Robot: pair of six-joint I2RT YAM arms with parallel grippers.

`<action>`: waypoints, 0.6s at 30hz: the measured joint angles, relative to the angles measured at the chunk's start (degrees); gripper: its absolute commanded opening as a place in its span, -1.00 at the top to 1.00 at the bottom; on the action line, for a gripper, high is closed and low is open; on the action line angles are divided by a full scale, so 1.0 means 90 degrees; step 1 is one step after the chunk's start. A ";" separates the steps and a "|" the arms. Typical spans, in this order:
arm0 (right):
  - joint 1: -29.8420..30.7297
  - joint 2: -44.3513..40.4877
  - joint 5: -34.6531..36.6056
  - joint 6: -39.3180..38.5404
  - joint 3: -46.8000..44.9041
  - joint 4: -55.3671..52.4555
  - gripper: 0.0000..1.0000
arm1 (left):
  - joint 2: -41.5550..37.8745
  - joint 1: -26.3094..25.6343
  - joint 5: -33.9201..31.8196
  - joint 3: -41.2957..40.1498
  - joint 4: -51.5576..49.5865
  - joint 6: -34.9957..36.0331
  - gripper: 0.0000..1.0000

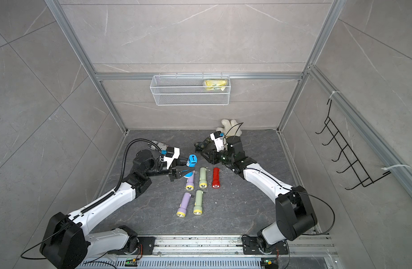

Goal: Close the plug at the bottom of the flashlight
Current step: Close the plug of the flashlight, then place the flashlight at the center of the board.

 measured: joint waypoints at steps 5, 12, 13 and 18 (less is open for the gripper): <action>0.0012 0.0000 0.0515 -0.0005 0.0002 -0.0364 -0.02 | 0.0015 0.0000 -0.0158 0.0000 -0.0175 0.0272 1.00; 0.0012 -0.0005 0.1350 -0.0090 0.0039 -0.0879 -0.49 | 0.0005 -0.0002 -0.0838 -0.0078 -0.0461 0.0695 1.00; 0.0012 -0.0005 0.1501 -0.0107 0.0039 -0.0940 -0.53 | -0.0015 -0.0002 -0.0991 -0.0131 -0.0495 0.0763 1.00; 0.0012 -0.0029 0.1940 -0.0121 0.0039 -0.1163 -0.65 | -0.0056 -0.0007 -0.1557 -0.0376 -0.0709 0.1025 1.00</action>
